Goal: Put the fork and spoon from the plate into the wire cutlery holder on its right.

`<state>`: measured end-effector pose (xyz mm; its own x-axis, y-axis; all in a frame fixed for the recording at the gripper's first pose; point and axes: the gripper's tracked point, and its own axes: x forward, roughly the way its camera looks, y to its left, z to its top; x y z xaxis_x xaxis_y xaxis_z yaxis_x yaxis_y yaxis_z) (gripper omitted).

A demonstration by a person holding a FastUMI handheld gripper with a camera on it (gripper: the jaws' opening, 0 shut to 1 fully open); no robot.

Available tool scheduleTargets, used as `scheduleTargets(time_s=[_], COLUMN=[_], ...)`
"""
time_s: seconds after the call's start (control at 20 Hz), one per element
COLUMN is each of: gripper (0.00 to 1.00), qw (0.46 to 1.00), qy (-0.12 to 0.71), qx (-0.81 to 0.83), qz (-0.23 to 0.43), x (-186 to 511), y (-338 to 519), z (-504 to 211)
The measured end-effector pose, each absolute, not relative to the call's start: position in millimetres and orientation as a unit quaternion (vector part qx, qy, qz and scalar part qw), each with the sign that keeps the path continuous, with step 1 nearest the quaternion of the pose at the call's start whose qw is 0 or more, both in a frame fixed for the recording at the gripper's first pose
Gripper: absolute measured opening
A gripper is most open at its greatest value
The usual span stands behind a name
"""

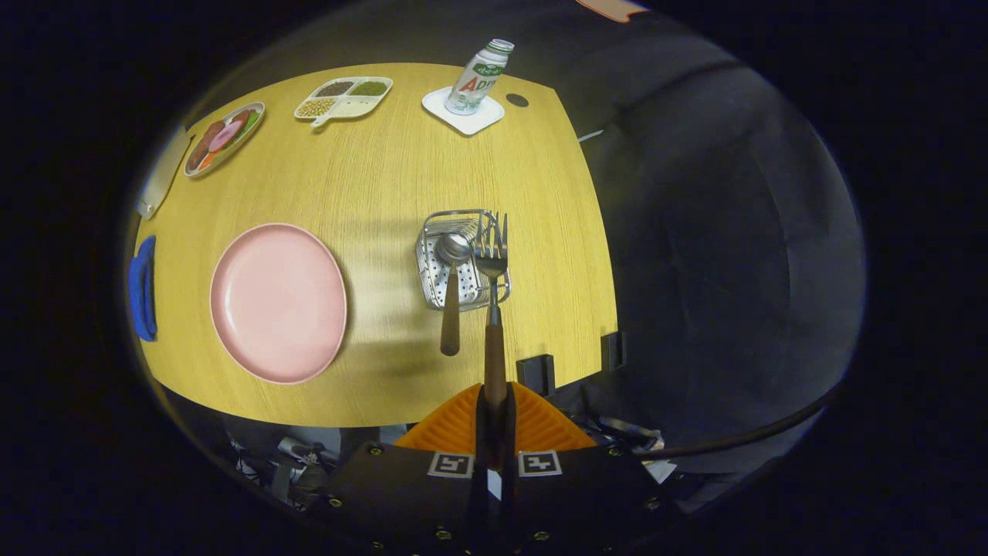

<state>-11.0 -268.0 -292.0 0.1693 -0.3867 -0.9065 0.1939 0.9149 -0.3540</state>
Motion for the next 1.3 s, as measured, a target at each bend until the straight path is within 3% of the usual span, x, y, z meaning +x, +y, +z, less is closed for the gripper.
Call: scheduleTargets(time_s=[0.75,1.1,1.3], gripper=[0.07,0.19,0.18], qw=[0.721,0.74,0.751], qy=[0.676,0.656,0.64], qx=[-0.098,-0.094,-0.099], qz=[-0.12,-0.116,-0.125], x=[-1,1,-6], y=[-279,-271,-266], z=[-331,-316,-301])
